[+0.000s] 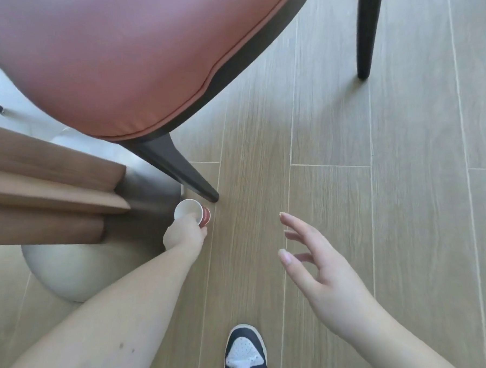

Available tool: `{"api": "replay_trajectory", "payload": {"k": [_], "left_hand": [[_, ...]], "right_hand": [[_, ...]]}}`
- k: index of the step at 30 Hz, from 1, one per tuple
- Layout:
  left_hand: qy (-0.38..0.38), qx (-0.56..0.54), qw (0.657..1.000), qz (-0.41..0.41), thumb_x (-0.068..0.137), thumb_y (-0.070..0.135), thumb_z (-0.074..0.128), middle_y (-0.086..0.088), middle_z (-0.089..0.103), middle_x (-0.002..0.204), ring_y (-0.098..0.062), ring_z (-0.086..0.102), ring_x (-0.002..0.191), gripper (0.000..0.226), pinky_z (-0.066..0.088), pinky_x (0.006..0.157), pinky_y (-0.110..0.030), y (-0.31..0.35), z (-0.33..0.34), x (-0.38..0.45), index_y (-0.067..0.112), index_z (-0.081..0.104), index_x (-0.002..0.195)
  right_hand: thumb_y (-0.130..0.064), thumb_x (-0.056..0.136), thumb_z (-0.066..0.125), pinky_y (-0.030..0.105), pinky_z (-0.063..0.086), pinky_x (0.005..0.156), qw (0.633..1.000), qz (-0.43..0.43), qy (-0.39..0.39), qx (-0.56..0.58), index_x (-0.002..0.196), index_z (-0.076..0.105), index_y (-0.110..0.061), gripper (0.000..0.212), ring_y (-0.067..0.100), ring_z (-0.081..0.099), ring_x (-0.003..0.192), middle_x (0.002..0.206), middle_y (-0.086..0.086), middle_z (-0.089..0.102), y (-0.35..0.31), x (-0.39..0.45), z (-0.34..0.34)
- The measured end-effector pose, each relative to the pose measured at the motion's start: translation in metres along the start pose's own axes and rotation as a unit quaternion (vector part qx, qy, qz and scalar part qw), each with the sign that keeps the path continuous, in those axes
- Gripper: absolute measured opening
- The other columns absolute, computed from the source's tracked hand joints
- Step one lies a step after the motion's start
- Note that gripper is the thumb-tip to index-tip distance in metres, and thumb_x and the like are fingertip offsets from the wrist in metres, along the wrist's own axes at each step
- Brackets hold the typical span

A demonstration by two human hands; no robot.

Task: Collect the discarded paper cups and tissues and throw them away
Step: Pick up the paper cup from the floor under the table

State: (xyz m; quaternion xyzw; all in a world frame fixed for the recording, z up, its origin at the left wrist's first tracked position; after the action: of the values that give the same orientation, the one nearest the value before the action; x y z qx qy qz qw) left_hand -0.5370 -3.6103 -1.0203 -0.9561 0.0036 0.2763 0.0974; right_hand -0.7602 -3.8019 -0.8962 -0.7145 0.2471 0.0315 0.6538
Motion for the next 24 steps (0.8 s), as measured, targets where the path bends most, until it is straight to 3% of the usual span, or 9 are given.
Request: {"api": "replay_trajectory", "payload": {"k": [3,7,11,17,21,24], "left_hand": [[0.009,0.017,0.999,0.029,0.101,0.031,0.054,0.001,0.045,0.073,-0.027,0.053,0.086,0.021,0.040,0.065,-0.031,0.001,0.006,0.007,0.022,0.070,0.110],[0.057,-0.018,0.997,0.043,0.102,0.029,0.053,-0.001,0.042,0.067,-0.028,0.050,0.074,0.028,0.039,0.061,-0.032,-0.001,-0.008,-0.011,0.008,0.069,0.099],[0.047,-0.050,0.994,0.084,0.101,0.025,0.053,-0.001,0.046,0.065,-0.029,0.053,0.069,0.023,0.039,0.059,-0.030,-0.004,-0.039,-0.068,0.011,0.066,0.089],[0.012,-0.175,0.975,0.139,0.101,0.021,0.053,-0.007,0.062,0.082,-0.030,0.058,0.077,0.022,0.047,0.068,-0.037,0.015,-0.105,-0.182,0.010,0.060,0.084],[0.002,-0.266,0.944,0.193,0.101,0.021,0.056,-0.002,0.062,0.088,-0.024,0.058,0.083,0.019,0.046,0.072,-0.036,0.038,-0.161,-0.260,0.008,0.066,0.091],[0.018,-0.297,0.928,0.224,0.100,0.021,0.058,0.003,0.058,0.085,-0.020,0.056,0.079,0.018,0.038,0.065,-0.031,0.044,-0.206,-0.305,0.008,0.065,0.089]], "right_hand": [[-0.059,0.089,0.042,0.008,0.035,0.102,1.000,-0.004,-0.010,-0.014,0.141,0.034,-0.052,0.053,-0.012,0.039,0.132,0.137,-0.044,0.036,0.002,0.004,0.004],[-0.051,0.093,0.046,0.001,0.033,0.097,1.000,0.013,-0.002,0.000,0.138,0.034,-0.055,0.047,-0.016,0.040,0.128,0.135,-0.044,0.040,-0.006,0.001,0.005],[-0.034,0.100,0.052,0.003,0.037,0.094,0.998,0.049,0.022,0.042,0.137,0.036,-0.054,0.045,-0.017,0.040,0.127,0.139,-0.037,0.042,-0.036,-0.021,0.003],[-0.033,0.102,0.052,-0.001,0.034,0.092,0.997,0.065,0.017,0.036,0.144,0.034,-0.049,0.048,-0.018,0.040,0.124,0.135,-0.038,0.039,-0.111,-0.052,-0.012],[-0.035,0.101,0.054,0.011,0.036,0.103,0.997,0.066,0.031,0.013,0.148,0.035,-0.039,0.051,-0.013,0.041,0.128,0.137,-0.037,0.039,-0.168,-0.076,-0.039],[-0.035,0.101,0.054,0.023,0.033,0.112,0.996,0.070,0.044,-0.020,0.151,0.034,-0.033,0.054,-0.006,0.036,0.136,0.148,-0.022,0.040,-0.207,-0.100,-0.064]]}}
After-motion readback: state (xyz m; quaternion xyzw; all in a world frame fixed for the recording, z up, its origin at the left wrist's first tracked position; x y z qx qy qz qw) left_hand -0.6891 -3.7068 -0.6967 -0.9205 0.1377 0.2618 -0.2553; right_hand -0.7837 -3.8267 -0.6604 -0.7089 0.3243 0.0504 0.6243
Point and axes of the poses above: each hand's wrist, its own x-axis towards the middle knuckle, its own z-axis out of the palm, y = z × x, the point moved 5 cm from there along x, towards the middle knuckle
